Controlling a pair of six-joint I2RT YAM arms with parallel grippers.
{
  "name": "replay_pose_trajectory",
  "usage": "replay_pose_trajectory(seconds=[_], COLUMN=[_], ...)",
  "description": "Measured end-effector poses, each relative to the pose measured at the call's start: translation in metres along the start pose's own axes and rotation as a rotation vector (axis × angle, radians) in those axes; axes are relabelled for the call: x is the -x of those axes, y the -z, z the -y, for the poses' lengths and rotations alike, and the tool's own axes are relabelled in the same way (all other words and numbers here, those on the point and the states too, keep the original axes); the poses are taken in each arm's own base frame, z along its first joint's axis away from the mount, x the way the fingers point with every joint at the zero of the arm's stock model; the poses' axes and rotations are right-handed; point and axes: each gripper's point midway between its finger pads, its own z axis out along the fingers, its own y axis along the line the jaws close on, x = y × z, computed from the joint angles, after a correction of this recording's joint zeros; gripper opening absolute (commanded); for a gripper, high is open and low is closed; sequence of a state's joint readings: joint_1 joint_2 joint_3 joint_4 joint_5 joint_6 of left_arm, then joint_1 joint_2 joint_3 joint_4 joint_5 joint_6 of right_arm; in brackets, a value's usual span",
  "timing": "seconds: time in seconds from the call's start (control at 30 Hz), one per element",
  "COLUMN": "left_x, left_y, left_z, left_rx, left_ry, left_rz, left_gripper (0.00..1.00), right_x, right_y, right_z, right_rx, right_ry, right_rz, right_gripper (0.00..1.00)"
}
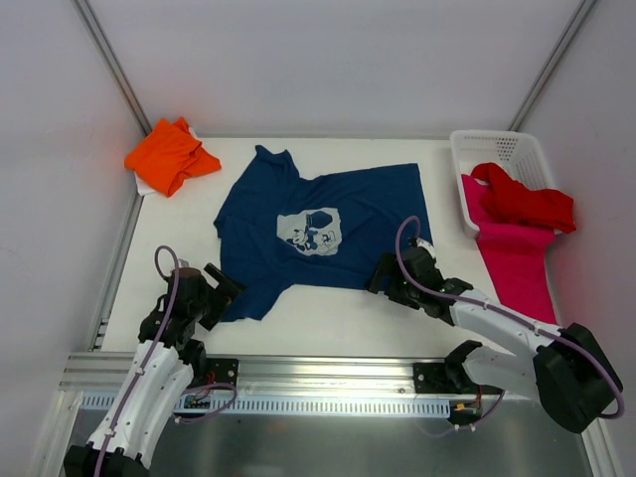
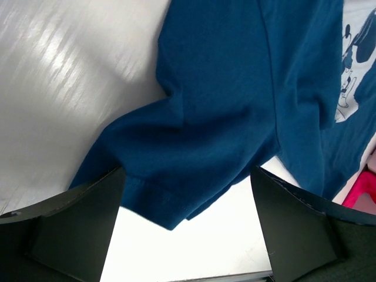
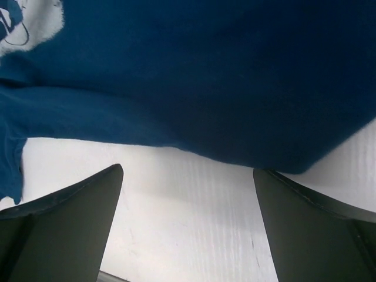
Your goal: Fold and stack the t-shirts
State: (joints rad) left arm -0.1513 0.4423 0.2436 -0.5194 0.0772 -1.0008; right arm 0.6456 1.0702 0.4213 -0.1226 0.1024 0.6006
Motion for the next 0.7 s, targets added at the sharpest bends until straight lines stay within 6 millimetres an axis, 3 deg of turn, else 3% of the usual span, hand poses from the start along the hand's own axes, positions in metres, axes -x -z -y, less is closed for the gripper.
replay_pose_trajectory(seconds=[0.13,0.23,0.27,0.5,0.6,0.7], left_x=[0.003,0.003,0.002,0.002,0.003,0.005], left_y=[-0.004,-0.009,-0.010,-0.017,-0.019,-0.020], left_z=[0.004,0.002,0.001,-0.001,0.000,0.002], left_rx=[-0.026,-0.026,-0.024,-0.013,-0.018,-0.024], left_ry=[-0.016,-0.022,-0.028,-0.051,-0.053,-0.058], left_rz=[0.015,0.016,0.015,0.008,0.011,0.014], left_gripper=[0.79,0.58,0.46,0.11,0.00,0.00], right_x=[0.006,0.012,0.014,0.021,0.022,0.020], right_y=[-0.007,-0.010,-0.011,-0.010,-0.006,0.001], right_z=[-0.007,-0.009,-0.008,0.002,0.011,0.026], right_rx=[0.016,0.017,0.016,-0.010,-0.034,-0.085], right_ry=[-0.008,-0.018,-0.021,-0.039,-0.040,-0.035], right_rz=[-0.001,0.004,0.007,0.036,0.054,0.067], right_gripper=[0.99,0.99,0.99,0.99,0.99,1.00])
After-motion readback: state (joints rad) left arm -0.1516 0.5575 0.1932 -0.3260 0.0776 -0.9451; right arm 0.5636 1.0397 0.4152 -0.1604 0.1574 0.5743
